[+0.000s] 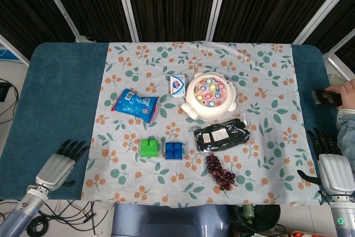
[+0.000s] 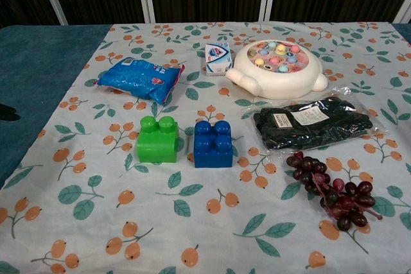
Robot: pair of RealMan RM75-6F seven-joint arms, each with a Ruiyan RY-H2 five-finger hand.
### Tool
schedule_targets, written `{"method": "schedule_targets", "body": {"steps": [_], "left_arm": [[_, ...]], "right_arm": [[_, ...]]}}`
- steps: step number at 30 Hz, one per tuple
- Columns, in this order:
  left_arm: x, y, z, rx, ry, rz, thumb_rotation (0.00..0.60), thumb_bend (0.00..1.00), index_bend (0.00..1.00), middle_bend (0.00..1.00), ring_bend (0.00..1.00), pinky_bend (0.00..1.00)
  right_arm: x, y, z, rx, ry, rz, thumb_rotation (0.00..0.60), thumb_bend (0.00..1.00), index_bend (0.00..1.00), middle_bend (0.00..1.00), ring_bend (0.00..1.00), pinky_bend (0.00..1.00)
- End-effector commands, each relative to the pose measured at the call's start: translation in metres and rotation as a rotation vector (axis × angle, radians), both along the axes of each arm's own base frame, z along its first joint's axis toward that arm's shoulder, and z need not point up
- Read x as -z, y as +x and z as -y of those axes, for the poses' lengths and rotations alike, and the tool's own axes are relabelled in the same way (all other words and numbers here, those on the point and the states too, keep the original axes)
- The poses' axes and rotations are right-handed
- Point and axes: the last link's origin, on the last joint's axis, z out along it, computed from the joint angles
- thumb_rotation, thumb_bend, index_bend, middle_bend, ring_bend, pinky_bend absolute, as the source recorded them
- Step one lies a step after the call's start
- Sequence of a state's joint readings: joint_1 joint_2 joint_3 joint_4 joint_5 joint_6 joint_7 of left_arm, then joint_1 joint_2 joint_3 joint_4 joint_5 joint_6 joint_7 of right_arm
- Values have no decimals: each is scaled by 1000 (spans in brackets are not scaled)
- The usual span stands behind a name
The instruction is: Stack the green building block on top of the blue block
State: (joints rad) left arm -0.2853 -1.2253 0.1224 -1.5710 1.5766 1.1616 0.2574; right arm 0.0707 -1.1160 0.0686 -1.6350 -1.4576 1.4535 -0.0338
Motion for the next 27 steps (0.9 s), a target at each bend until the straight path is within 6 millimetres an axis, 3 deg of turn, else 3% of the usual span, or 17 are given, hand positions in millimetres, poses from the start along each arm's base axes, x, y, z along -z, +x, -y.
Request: {"method": "schedule_targets", "body": {"steps": [1, 19, 27], "left_arm": [[0, 0, 0, -1, -1, 0, 600, 64, 0, 0, 0, 0], [1, 6, -1, -1, 1, 14, 600, 64, 0, 0, 0, 0], [0, 39, -18, 22, 32, 75, 600, 64, 0, 0, 0, 0]], "right_arm": [[0, 0, 0, 0, 0, 0, 600, 103, 0, 0, 0, 189], [-2, -1, 0, 6, -7, 4, 600, 103, 0, 0, 0, 189], [-2, -1, 0, 10, -9, 11, 600, 104, 0, 0, 0, 189]]}}
